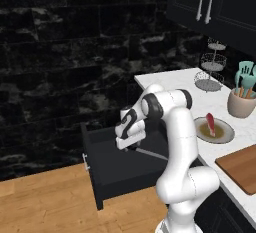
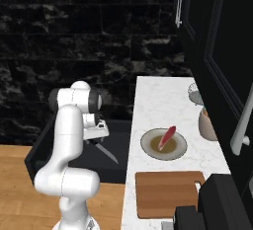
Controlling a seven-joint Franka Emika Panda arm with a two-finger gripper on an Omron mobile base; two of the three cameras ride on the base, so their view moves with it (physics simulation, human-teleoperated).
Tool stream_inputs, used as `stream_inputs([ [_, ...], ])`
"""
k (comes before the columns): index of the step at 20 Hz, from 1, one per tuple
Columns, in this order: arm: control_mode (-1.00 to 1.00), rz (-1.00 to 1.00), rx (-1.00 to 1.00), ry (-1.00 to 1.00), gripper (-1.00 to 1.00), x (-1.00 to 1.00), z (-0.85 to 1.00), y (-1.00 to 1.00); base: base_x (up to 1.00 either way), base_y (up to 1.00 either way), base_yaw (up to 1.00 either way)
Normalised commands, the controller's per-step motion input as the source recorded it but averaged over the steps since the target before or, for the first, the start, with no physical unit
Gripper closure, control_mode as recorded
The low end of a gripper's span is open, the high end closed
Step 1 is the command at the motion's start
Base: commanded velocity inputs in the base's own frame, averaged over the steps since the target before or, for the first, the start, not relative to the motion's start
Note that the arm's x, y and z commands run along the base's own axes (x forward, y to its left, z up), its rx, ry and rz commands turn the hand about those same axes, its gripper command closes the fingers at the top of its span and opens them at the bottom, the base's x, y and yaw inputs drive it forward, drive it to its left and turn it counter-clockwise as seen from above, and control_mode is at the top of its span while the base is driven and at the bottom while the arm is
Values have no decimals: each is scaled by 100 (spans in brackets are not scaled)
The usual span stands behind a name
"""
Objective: Pick up the knife from the drawer and place it on the cutting board. Then place the meat from the plate to the cutting board.
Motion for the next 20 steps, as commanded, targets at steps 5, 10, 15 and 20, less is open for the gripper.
stream_inputs([
  [5,-100,6,0,0,-100,12,-40,-3,0,0,0],
  [10,-100,8,-4,0,100,2,-80,0,0,0,0],
  [15,-100,1,0,-3,100,-3,-36,0,0,0,0],
  [20,-100,2,-1,-1,100,-38,-51,-3,0,0,0],
])
